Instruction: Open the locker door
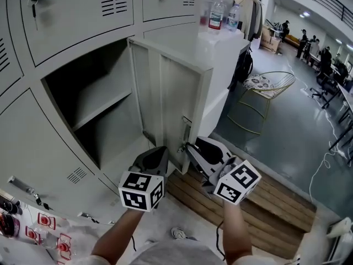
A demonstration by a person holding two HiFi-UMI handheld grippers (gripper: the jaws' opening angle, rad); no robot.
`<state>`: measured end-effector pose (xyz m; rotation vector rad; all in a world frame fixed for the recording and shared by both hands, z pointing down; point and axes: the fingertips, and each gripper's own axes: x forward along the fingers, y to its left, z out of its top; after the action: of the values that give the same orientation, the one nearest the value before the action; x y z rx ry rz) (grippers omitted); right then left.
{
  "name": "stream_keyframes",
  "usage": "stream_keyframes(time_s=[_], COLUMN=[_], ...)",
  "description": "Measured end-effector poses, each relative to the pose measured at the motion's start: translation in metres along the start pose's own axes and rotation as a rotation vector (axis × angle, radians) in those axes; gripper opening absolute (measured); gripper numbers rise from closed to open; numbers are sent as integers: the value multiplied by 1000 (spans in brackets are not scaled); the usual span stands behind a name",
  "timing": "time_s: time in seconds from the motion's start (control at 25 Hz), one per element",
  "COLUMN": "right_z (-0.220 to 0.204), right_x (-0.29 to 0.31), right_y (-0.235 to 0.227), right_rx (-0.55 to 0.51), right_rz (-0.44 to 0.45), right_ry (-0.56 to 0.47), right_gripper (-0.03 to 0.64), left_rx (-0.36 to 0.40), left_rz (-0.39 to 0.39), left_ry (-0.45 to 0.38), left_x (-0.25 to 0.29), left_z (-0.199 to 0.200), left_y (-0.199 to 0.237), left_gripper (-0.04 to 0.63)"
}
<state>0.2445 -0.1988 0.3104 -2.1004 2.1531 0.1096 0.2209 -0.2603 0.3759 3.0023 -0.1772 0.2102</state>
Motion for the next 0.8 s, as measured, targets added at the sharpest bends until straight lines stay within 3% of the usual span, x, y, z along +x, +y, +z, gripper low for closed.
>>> stream_keyframes(time_s=[0.8], right_z=[2], right_x=[-5], right_y=[-79], right_rx=[-12], right_rz=[-132], right_ry=[7], right_gripper=[84], left_rx=[37], left_rz=[-51], left_ry=[2], left_x=[44], left_z=[11], left_y=[-9], left_gripper=[6])
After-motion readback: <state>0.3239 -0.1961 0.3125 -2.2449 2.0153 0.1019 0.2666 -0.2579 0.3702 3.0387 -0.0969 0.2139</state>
